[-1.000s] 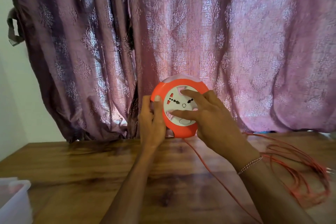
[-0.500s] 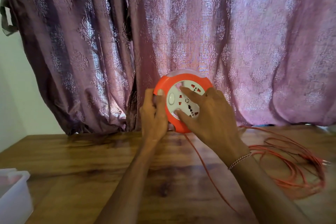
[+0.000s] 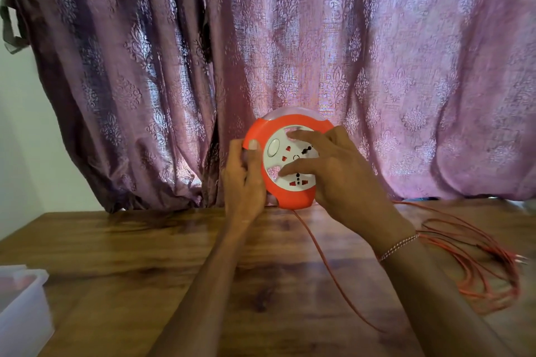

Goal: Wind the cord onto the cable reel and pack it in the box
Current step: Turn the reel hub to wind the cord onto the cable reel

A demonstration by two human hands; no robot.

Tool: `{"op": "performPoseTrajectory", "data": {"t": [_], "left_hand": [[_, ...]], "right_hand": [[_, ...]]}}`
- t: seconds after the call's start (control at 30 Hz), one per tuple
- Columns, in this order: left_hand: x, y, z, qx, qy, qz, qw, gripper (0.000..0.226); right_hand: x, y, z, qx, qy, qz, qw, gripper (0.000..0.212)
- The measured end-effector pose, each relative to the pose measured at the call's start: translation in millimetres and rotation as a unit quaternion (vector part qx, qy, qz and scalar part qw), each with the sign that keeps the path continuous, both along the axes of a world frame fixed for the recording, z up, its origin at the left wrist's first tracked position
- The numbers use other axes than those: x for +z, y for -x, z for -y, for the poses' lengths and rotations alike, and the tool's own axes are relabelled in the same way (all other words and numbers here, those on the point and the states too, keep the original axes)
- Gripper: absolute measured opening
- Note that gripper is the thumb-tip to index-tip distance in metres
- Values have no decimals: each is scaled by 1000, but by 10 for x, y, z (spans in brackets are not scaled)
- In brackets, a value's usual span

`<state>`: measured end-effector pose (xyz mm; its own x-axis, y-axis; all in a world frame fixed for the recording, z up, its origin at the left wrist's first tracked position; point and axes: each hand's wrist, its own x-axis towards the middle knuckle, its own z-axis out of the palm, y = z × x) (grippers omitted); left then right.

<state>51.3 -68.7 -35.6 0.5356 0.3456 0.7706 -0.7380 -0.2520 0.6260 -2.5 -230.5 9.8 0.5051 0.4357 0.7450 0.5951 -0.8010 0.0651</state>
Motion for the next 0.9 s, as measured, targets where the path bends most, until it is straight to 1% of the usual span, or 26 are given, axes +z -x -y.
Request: {"op": "performPoseTrajectory", "data": {"t": [0.03, 0.1, 0.2, 0.23, 0.3, 0.4, 0.5, 0.57, 0.63, 0.73, 0.8, 0.83, 0.9], "left_hand": [[-3, -6, -1, -4, 3, -3, 1000, 40], [-4, -9, 0, -9, 9, -9, 1000, 41], [-9, 7, 21, 0, 4, -11, 1000, 42], [-10, 16, 29, -3, 6, -10, 1000, 40], [-5, 29, 42, -4, 12, -12, 1000, 38], [4, 60, 54, -2, 5, -13, 1000, 44], [8, 83, 58, 12, -4, -10, 1000, 45], [9, 82, 61, 16, 3, -14, 1000, 47], [11, 74, 55, 11, 18, -26, 999, 46], [13, 64, 40, 4, 29, -37, 999, 44], [15, 59, 36, 5, 30, -37, 999, 40], [16, 57, 38, 6, 30, -36, 999, 40], [14, 55, 43, 4, 28, -34, 999, 39]], "right_hand": [[0, 0, -17, -13, 5, -4, 1000, 57], [-4, -2, -34, -36, 11, 3, 999, 56], [-16, 24, -52, -64, -5, 34, 997, 44], [-23, 37, -66, -77, -13, 35, 996, 44], [-50, 37, -92, -97, -35, 31, 994, 49], [-112, 8, -122, -118, -76, 29, 990, 57], [-135, 2, -165, -164, -113, 26, 980, 60], [-128, -10, -179, -173, -138, 16, 975, 61], [-115, -15, -175, -151, -144, 9, 978, 58], [-75, -13, -127, -83, -139, 18, 987, 42], [-48, -18, -68, -41, -122, 43, 991, 31], [-34, -16, -36, -19, -105, 49, 993, 30], [-5, 2, 9, 17, -57, 30, 998, 36]]}}
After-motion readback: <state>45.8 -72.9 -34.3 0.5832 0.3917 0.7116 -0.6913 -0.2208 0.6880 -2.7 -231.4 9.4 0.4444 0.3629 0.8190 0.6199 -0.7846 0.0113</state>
